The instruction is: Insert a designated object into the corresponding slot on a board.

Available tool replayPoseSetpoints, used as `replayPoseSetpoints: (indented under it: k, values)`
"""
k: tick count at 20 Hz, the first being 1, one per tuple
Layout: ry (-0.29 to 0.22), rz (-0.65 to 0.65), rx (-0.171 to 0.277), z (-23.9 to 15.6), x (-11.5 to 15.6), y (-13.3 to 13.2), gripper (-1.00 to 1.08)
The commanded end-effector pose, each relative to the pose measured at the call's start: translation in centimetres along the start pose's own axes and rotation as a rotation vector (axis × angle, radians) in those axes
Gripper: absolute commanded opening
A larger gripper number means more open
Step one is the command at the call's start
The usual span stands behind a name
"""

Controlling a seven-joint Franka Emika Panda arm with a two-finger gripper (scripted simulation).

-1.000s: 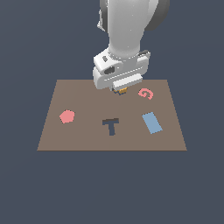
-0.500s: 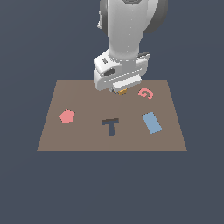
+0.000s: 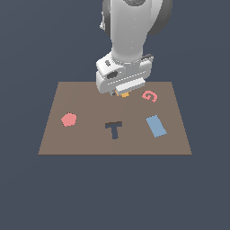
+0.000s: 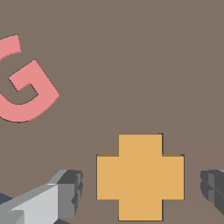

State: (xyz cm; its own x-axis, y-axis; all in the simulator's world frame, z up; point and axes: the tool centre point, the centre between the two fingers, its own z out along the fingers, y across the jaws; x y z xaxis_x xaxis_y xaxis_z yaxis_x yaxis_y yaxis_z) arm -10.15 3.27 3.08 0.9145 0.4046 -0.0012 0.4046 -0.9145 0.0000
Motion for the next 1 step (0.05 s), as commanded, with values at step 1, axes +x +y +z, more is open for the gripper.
replayPoseSetpoints:
  k: [1]
  values:
    - [0.000,0.000,0.000,0.00,0.00,0.00,1.00]
